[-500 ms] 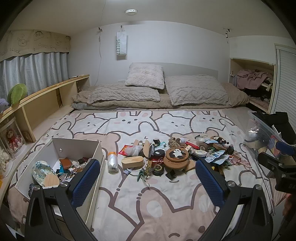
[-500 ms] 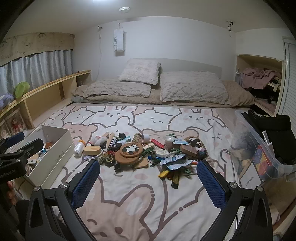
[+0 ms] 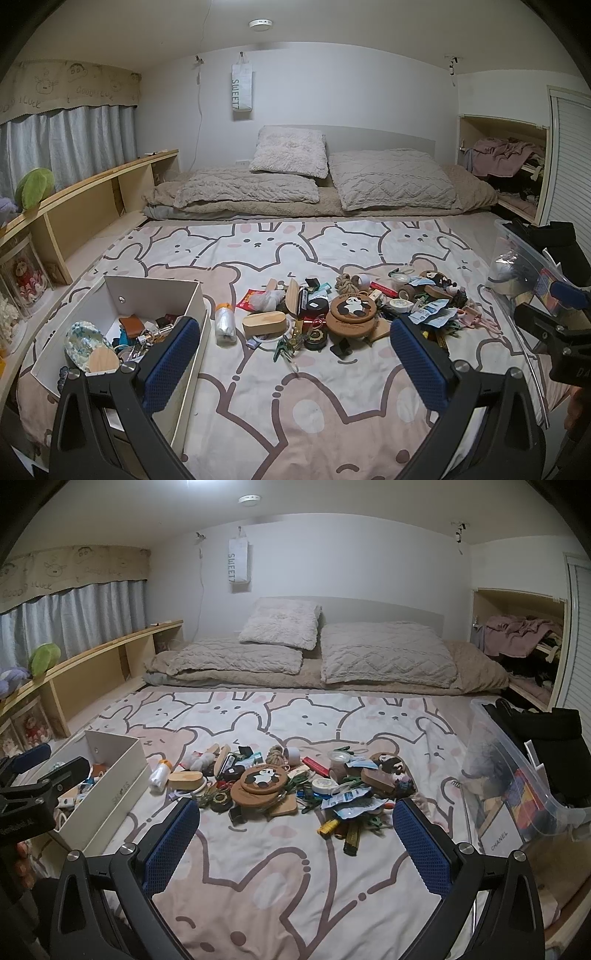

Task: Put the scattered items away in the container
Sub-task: 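Move both tools toward the scattered pile of items on the sheet, then close left tool on the green clothespin's white loop while right tool grasps the gold lighter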

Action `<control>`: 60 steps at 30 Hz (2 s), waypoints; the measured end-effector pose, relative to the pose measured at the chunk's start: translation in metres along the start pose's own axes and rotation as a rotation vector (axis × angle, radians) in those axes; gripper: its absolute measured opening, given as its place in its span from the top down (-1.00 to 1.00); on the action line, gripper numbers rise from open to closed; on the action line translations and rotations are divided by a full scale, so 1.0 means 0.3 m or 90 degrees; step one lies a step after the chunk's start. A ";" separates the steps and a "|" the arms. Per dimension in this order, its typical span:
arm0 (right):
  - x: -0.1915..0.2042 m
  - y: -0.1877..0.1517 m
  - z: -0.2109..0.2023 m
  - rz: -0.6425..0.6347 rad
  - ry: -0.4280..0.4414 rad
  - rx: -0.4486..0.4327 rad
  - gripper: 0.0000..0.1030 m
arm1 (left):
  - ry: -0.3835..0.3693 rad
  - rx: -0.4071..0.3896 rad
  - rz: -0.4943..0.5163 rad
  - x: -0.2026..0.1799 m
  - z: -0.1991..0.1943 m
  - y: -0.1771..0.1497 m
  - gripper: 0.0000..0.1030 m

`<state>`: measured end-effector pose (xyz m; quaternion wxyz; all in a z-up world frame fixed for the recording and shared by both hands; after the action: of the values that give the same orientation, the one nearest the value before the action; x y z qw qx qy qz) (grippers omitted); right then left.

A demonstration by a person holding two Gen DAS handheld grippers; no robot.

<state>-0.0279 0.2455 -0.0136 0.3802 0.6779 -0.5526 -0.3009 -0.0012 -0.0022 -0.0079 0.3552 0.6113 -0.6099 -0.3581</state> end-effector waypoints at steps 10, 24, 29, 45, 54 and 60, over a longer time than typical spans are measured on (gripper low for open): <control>-0.005 -0.015 0.027 0.010 0.002 0.016 -1.00 | -0.001 0.016 0.003 -0.016 0.032 -0.003 -1.00; -0.040 -0.062 0.128 0.033 0.002 0.060 -1.00 | -0.014 0.042 0.001 -0.040 0.127 -0.041 -1.00; -0.052 -0.090 0.173 0.046 0.002 0.079 -1.00 | -0.017 0.046 -0.001 -0.039 0.164 -0.072 -1.00; -0.128 -0.187 0.360 0.110 -0.010 0.129 -1.00 | -0.038 0.087 -0.013 -0.018 0.333 -0.171 -1.00; -0.148 -0.210 0.494 0.102 -0.016 0.144 -1.00 | -0.074 0.136 -0.028 0.024 0.498 -0.196 -1.00; -0.191 -0.214 0.573 0.135 -0.001 0.126 -1.00 | -0.073 0.179 -0.060 0.057 0.601 -0.219 -0.91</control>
<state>-0.1488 0.2765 -0.1599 0.3406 0.6497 -0.6485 -0.2034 -0.1261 -0.0185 -0.1537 0.2140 0.6614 -0.6439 -0.3196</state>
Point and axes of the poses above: each gripper's, at about its wrist camera, not at the fingertips, and z roughly the way its jaws point, x to its left, y to its top, the point moved 1 cm from there along z, roughly the way its jaws point, and after that the axes turned 1 degree about -y, right-handed, at the moved point
